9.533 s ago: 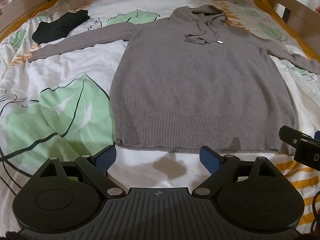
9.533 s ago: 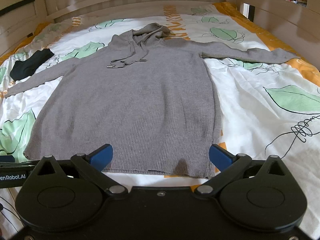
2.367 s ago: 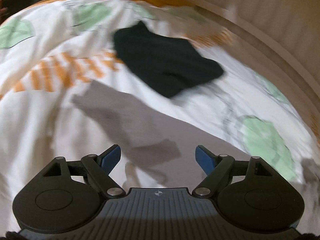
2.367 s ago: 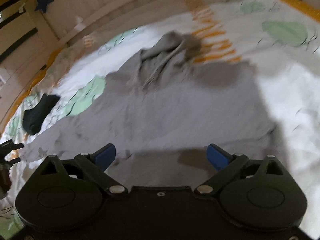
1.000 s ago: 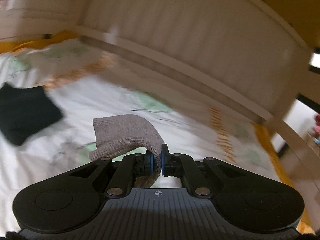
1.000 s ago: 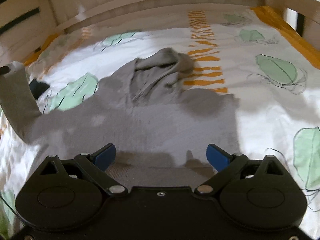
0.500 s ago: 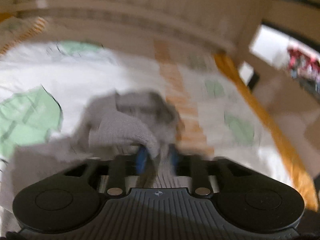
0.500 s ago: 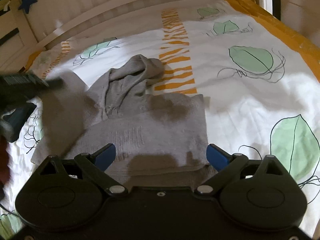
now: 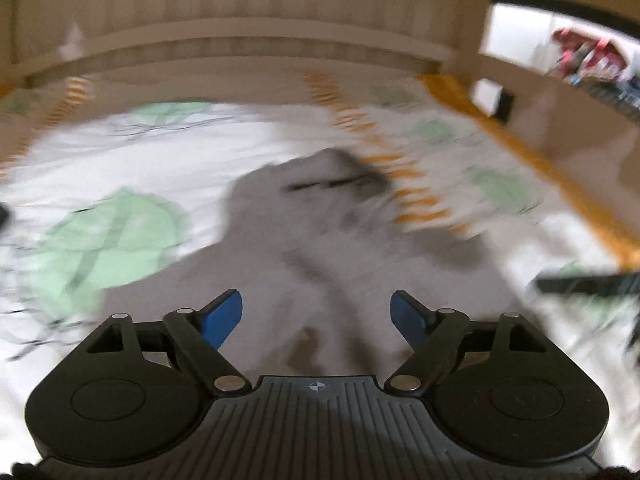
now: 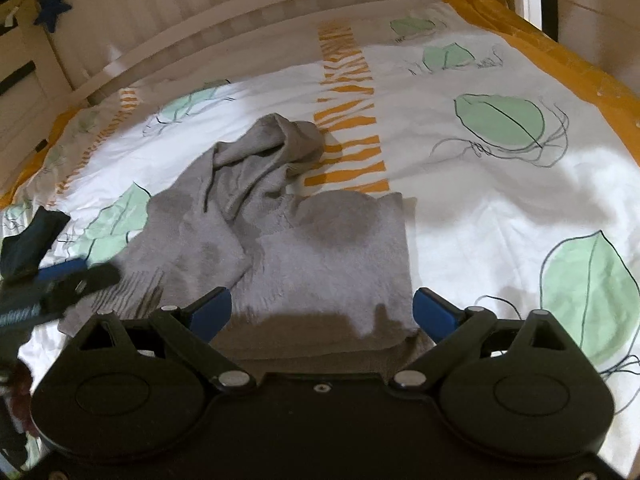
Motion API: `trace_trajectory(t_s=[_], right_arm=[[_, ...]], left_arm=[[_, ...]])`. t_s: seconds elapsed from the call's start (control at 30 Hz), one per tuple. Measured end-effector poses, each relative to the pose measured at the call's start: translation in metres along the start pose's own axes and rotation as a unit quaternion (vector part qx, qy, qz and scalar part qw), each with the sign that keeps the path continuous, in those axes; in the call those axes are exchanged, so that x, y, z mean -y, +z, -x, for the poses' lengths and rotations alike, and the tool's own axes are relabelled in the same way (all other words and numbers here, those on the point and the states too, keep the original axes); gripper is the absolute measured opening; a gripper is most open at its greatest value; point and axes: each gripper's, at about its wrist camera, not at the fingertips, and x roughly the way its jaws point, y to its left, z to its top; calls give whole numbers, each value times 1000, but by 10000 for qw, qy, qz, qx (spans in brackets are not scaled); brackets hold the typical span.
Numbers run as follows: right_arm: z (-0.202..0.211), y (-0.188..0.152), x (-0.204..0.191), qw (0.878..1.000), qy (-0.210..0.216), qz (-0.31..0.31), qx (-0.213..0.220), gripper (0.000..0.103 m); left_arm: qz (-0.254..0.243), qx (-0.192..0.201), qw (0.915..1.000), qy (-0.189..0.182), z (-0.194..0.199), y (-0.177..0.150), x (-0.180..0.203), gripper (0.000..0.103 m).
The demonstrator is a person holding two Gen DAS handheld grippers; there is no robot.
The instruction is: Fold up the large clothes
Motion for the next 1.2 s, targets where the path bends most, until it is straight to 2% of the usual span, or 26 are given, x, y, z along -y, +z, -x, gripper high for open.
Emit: trace_trajectory(t_s=[0.1, 0.23, 0.43, 0.7, 0.8, 0.87, 0.9, 0.93, 1.0, 1.2], right_arm=[[-2, -3, -6, 9999, 91, 92, 89, 98], [-9, -14, -24, 9990, 138, 418, 113, 98], [-15, -33, -54, 9960, 272, 821, 223, 97], [-34, -36, -102, 9898, 324, 1358, 298, 97], [-57, -30, -117, 9899, 218, 1396, 117, 97], [-72, -27, -123, 9906, 128, 1363, -62, 90], [-78, -27, -125, 9908, 87, 1338, -162, 75], [-84, -26, -125, 9916, 94, 1256, -283, 51], [-88, -23, -123, 9936, 214, 1050, -371, 16], [-47, 0, -122, 9938, 429, 933, 427, 11]], left_arm=[[-88, -239, 9982, 543, 5, -22, -35, 81], [290, -528, 9939, 919, 4, -47, -79, 81], [557, -789, 9915, 869, -1, -70, -109, 81], [991, -419, 9909, 809, -10, -59, -122, 81], [1060, -352, 9901, 847, -10, -57, -126, 81], [1098, -359, 9889, 934, -11, -58, -131, 81], [1168, -368, 9877, 968, -12, -58, -134, 81], [1245, -375, 9866, 981, -13, -58, -137, 81], [1412, -364, 9842, 1003, -13, -59, -143, 81], [1484, -406, 9822, 1083, -17, -62, -150, 82]])
